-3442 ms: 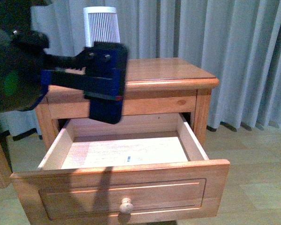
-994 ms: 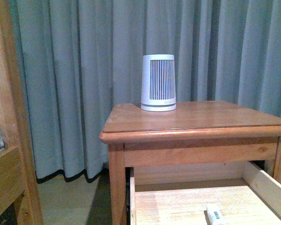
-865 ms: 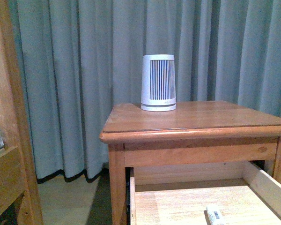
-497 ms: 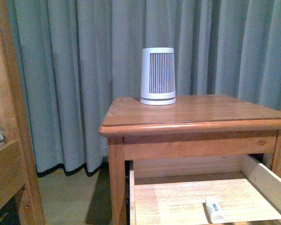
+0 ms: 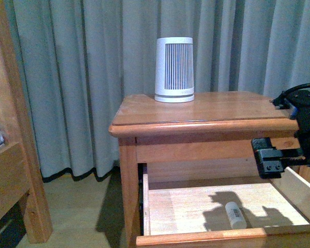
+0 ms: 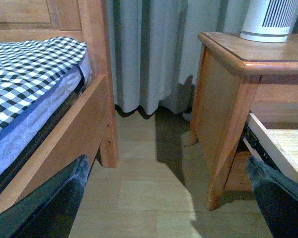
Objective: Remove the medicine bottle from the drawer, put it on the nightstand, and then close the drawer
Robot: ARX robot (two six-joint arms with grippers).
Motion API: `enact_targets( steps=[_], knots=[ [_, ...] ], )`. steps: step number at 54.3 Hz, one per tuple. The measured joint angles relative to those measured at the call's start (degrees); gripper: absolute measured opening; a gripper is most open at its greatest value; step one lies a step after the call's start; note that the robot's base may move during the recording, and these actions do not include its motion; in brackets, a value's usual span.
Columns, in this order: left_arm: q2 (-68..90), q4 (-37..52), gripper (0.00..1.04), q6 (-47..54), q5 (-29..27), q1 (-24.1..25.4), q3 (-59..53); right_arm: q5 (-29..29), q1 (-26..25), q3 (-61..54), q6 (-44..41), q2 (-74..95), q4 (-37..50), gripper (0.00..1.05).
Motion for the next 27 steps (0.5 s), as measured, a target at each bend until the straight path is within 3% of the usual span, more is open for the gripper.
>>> enact_targets(
  steps=[16, 27],
  knots=[
    [0.0, 0.0, 0.98, 0.0, 0.0, 0.0, 0.0, 2.8, 4.4, 4.7, 0.0, 11.0, -0.6, 0.98],
    [0.0, 0.0, 0.98, 0.0, 0.0, 0.0, 0.0, 4.6, 4.8, 6.7, 2.8, 17.1, -1.0, 0.98]
  ],
)
